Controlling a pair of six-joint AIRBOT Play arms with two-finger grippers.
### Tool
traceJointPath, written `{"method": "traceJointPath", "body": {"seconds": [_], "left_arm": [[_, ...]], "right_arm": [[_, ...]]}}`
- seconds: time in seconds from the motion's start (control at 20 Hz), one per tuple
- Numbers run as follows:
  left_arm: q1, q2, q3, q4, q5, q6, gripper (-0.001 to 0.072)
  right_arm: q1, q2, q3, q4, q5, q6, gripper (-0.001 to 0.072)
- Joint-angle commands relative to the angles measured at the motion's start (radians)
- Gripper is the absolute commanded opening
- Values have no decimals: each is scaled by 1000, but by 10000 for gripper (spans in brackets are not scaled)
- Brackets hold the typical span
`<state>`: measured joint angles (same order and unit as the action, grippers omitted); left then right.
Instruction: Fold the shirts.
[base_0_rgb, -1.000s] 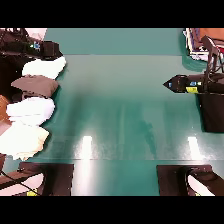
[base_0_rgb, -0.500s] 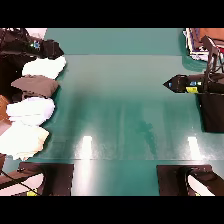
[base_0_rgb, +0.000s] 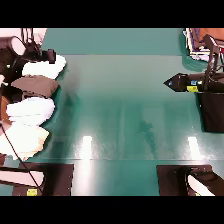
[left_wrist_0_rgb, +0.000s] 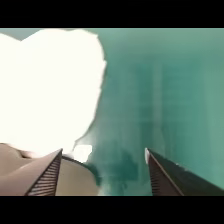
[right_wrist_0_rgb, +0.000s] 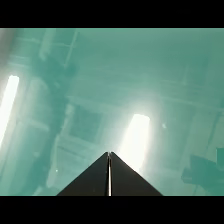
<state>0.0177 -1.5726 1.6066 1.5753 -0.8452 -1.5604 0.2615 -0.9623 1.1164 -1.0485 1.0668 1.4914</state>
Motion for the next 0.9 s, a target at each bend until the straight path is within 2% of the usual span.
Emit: {"method": "traceJointPath", "body": {"seconds": [0.0,0.3,0.45,0.5,0.55,0.6,0.65,0.85], "left_arm": [[60,-134,0,26,91,-22,624],[78,-264,1,26,237,-18,624],[79,-290,0,26,261,-18,622],[78,-290,2,26,264,-18,599],[78,-290,10,26,251,-18,402],[78,-290,27,26,218,-18,128],[78,-290,57,26,163,-14,35],[78,-245,253,27,-55,-10,26]], "right_arm": [[0,1,0,2,-1,0,20],[0,1,0,3,-2,0,20],[0,1,0,3,-2,0,20],[0,1,0,3,-2,0,20],[0,1,0,3,-2,0,20],[0,1,0,3,-2,0,20],[0,1,0,3,-2,0,20],[0,4,7,9,-40,0,20]]}}
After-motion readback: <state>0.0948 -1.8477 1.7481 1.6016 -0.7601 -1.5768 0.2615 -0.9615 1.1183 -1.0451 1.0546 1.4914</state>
